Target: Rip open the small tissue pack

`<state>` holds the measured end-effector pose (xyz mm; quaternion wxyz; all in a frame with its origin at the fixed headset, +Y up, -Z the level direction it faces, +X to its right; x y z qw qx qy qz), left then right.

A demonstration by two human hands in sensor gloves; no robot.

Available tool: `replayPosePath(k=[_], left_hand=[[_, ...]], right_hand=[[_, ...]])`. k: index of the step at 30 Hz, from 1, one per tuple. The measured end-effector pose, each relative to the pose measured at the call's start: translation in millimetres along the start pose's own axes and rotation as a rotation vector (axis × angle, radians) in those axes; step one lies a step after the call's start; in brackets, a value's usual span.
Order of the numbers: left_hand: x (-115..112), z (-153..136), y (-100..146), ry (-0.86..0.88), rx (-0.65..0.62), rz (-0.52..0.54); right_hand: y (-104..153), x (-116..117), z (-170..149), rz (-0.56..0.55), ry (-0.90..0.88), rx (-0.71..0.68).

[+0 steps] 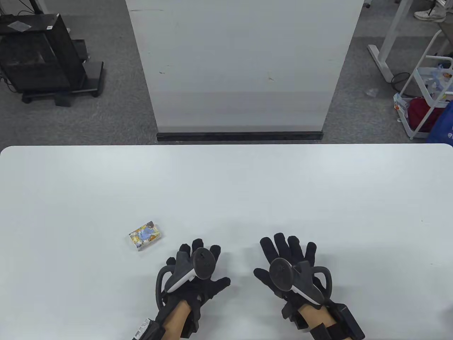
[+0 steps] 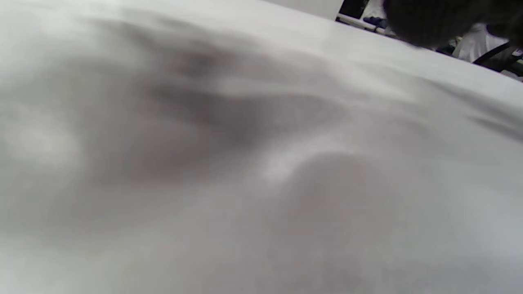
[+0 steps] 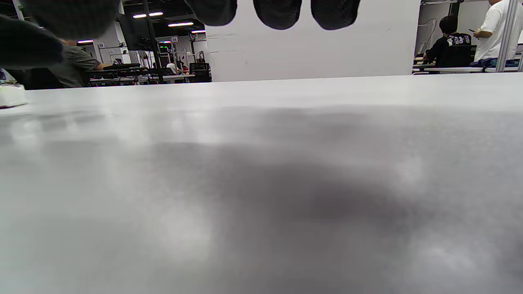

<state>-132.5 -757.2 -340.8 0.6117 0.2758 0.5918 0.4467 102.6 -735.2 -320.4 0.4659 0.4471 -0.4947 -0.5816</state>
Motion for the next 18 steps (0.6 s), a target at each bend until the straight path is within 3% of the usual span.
replayPosePath(k=[8, 12, 14, 16, 18], left_hand=[[6.4, 4.8, -0.9, -0.024, -0.005, 0.046], [20.2, -0.9, 3.7, 0.004, -0.012, 0.080], [35.8, -7.0, 9.1, 0.046, -0.007, 0.160], [57.6, -14.7, 17.4, 0.084, -0.010, 0.365], [74.1, -24.7, 23.2, 0.105, 0.029, 0.470]], right_hand=[[-1.8, -0.2, -5.5, 0.010, -0.019, 0.020], [-1.3, -1.0, -5.0, 0.003, -0.011, 0.020], [-0.5, -2.5, -4.5, -0.004, -0.011, 0.019], [-0.2, -3.0, -4.3, -0.002, -0.024, 0.017], [0.0, -1.7, -3.9, 0.006, -0.025, 0.015]])
Point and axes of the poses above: the tracker on the back of each hand, its own z axis roughly to the thumb side, its own y axis roughly from the fingertips to the wrist, x = y × z, the point moved 3 cm from there along -y, roughly from the wrist to the fingertips, and after that the axes turned 3 degrees about -z, right-handed, at the moved point
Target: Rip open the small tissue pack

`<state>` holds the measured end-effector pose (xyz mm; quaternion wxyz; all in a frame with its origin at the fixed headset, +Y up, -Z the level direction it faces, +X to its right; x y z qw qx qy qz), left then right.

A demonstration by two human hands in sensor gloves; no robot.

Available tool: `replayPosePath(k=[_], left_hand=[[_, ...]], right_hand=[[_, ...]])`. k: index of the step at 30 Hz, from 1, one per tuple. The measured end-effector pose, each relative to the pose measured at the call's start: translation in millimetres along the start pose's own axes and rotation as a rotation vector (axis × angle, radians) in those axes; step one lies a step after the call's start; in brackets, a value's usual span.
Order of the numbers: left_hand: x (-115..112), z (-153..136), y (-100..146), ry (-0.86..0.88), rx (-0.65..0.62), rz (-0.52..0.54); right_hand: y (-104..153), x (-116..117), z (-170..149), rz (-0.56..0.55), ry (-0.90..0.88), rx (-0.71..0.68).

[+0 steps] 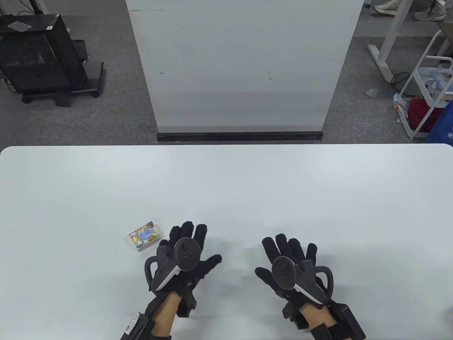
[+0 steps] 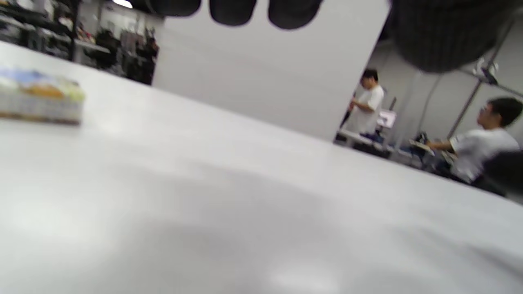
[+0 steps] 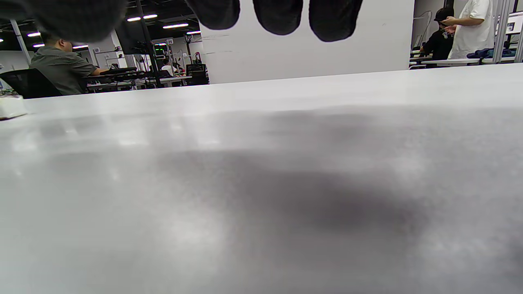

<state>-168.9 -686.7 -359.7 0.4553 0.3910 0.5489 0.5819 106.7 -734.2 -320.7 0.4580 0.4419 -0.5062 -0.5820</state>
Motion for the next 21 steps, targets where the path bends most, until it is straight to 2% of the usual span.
replayPosePath(k=[2, 5, 6, 9, 13, 15, 21], left_hand=[[11.3, -19.5, -7.1, 0.019, 0.071, 0.028], [14.2, -53.3, -14.9, 0.072, 0.191, 0.049], [14.6, -65.0, -16.4, 0.074, 0.232, 0.020], [15.8, -99.3, -18.2, 0.060, 0.345, 0.047], [8.7, -126.2, -17.8, -0.021, 0.474, 0.024], [4.3, -139.4, -22.0, 0.010, 0.512, -0.002], [-12.2, -155.1, -30.4, -0.037, 0.554, -0.129]], right_hand=[[1.1, 0.0, 0.3, 0.005, 0.011, -0.006], [0.1, -2.5, -1.9, 0.006, -0.010, 0.000], [-0.2, -2.5, -2.4, 0.008, -0.016, 0.003], [-0.5, -1.5, -1.4, 0.017, -0.005, -0.001], [0.9, 0.2, 3.1, 0.026, 0.004, -0.015], [1.4, -0.3, 4.3, 0.026, 0.002, -0.021], [2.0, -0.7, 5.1, 0.028, -0.002, -0.028]])
Point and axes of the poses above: the tracker on the back of each hand, its own z axis roughly to the thumb side, its own y axis roughly from the fingertips to the wrist, x = y × z, the point moved 3 cm from there along -y, roughly from the wrist to the fingertips, and after that the axes turned 3 degrees about -z, right-handed, at the moved point
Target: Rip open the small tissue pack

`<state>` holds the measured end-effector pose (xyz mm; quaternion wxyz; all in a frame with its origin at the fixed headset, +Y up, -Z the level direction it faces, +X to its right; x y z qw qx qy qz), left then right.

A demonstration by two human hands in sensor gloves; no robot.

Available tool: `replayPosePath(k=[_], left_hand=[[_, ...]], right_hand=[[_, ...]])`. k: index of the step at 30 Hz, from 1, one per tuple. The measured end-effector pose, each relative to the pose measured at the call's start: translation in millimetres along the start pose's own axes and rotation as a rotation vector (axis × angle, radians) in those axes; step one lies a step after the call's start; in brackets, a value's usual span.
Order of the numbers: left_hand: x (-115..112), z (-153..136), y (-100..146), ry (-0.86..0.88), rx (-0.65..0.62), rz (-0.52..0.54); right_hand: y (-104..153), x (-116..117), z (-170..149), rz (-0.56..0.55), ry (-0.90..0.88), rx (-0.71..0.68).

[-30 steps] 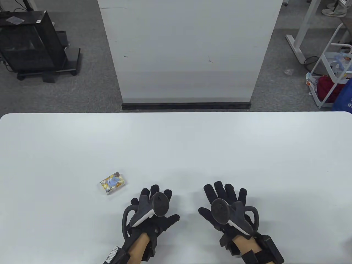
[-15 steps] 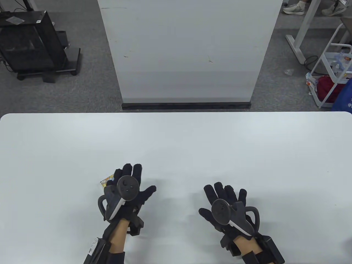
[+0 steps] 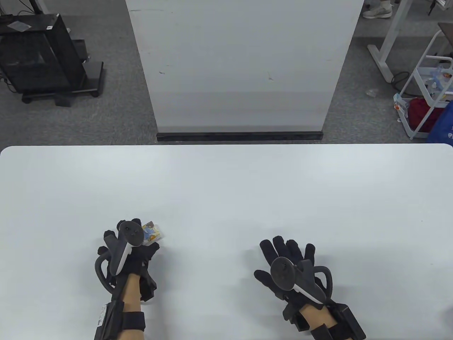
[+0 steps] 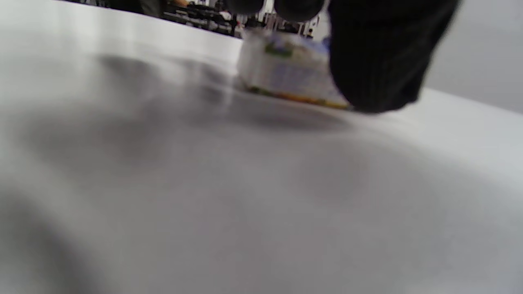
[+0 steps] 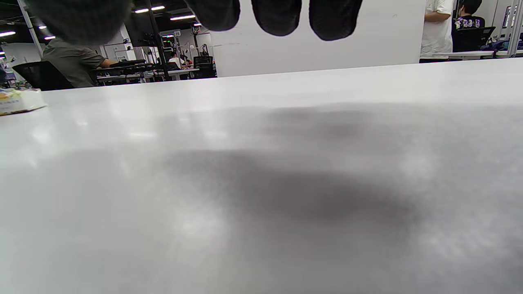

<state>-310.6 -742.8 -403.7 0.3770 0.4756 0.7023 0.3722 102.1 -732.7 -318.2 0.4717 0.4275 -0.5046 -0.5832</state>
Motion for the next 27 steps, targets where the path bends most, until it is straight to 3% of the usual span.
replayPosePath(k=[5, 17, 27], left_hand=[[-10.3, -4.4, -7.2, 0.034, 0.017, -0.020], [-4.1, 8.1, 2.2, 0.032, -0.004, 0.055], [12.7, 82.8, 60.4, 0.091, -0.310, 0.072]], right_hand=[[1.6, 0.3, 3.1, 0.002, -0.002, -0.012], [3.7, -2.1, 7.4, -0.013, 0.004, -0.028], [0.0, -9.9, 1.4, -0.026, -0.053, -0.015]])
Point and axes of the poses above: the tracker on the back of each hand, its own z axis roughly to the thumb side, its own y axis roughly from the fingertips to the wrist, x = y × z, the point moved 3 cm from there along -y, roughly from the wrist to the fingertips, and after that the axes turned 3 degrees about -z, right-handed, at the moved point
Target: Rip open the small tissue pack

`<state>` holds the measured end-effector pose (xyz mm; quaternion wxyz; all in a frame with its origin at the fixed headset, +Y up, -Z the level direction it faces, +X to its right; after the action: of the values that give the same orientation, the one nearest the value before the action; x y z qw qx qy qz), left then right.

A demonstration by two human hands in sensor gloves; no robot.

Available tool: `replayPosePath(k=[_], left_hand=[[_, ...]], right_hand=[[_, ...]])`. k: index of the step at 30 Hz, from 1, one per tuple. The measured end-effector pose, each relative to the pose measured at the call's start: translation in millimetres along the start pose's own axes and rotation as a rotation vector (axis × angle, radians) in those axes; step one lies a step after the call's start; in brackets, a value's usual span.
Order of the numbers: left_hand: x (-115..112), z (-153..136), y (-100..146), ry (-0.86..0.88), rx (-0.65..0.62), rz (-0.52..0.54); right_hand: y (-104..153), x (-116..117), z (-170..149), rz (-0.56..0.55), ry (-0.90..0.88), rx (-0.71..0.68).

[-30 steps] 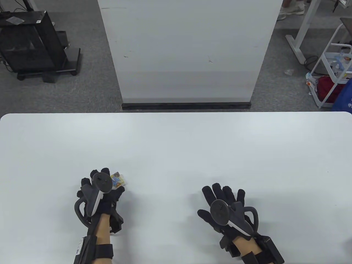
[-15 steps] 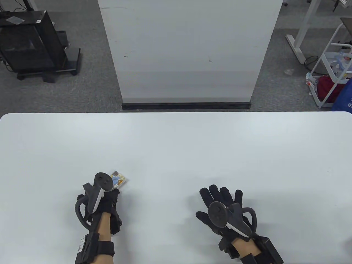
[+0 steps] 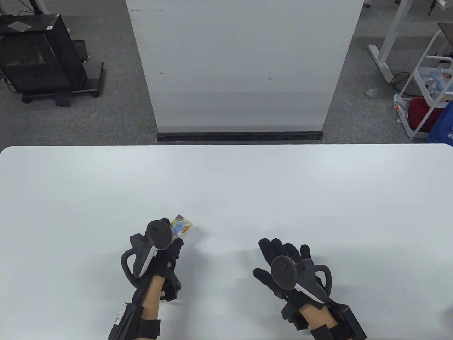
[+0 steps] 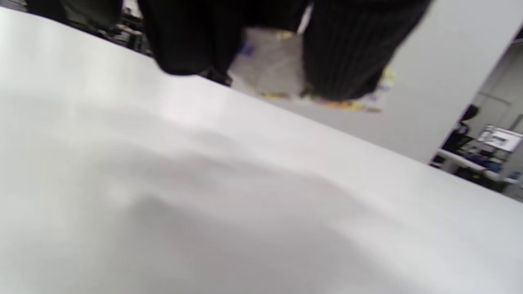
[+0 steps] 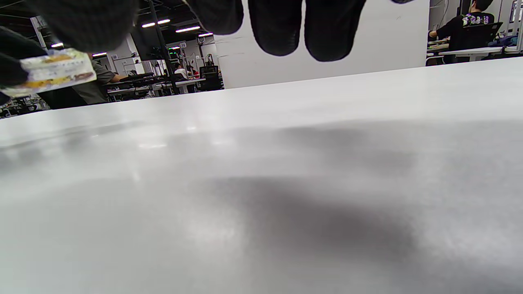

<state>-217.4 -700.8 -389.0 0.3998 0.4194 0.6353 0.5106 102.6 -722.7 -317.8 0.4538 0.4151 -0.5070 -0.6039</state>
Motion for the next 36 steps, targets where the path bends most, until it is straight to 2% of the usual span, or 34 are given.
replayPosePath(k=[4, 6, 8, 9, 10, 12, 15, 16, 24, 36], left_hand=[[-0.5, 29.2, 24.0, -0.002, -0.097, 0.003], [-9.4, 41.5, 36.3, -0.017, -0.133, -0.008], [-17.9, 48.3, 48.2, -0.017, -0.173, 0.027], [-24.3, 53.1, 52.5, -0.022, -0.203, 0.013], [-29.6, 56.6, 55.2, -0.036, -0.228, -0.056], [-33.4, 61.2, 61.1, 0.009, -0.267, -0.076], [-38.8, 68.8, 65.1, 0.039, -0.324, -0.115], [-39.6, 70.5, 65.5, 0.049, -0.332, -0.100], [-52.5, 82.6, 71.2, 0.024, -0.359, -0.131], [-64.8, 105.0, 87.2, -0.015, -0.454, -0.169]], right_hand=[[1.7, -5.9, -0.9, -0.036, -0.011, 0.004], [2.5, -8.1, -0.7, -0.058, -0.018, 0.006], [3.2, -8.7, -0.1, -0.070, -0.021, 0.001], [3.6, -9.5, 0.4, -0.081, -0.023, 0.000], [3.8, -10.1, 1.0, -0.080, -0.020, -0.002], [4.4, -11.0, 2.7, -0.088, -0.028, -0.009], [5.6, -9.4, 7.0, -0.086, -0.028, -0.024], [6.2, -9.4, 8.6, -0.092, -0.027, -0.031], [14.2, -14.2, 24.8, -0.195, -0.058, -0.102], [15.2, -12.8, 29.9, -0.193, -0.096, -0.149]])
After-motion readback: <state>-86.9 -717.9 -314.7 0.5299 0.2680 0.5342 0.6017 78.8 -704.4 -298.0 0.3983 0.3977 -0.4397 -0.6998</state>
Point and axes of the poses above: the tracker on the back of each hand, its own z axis roughly to the thumb side, its own y axis roughly from the fingertips to the wrist, x = y × z, the point moved 3 cm from there along -y, roughly from the wrist to the fingertips, and after that the axes turned 3 degrees about -z, right-handed, at the moved point
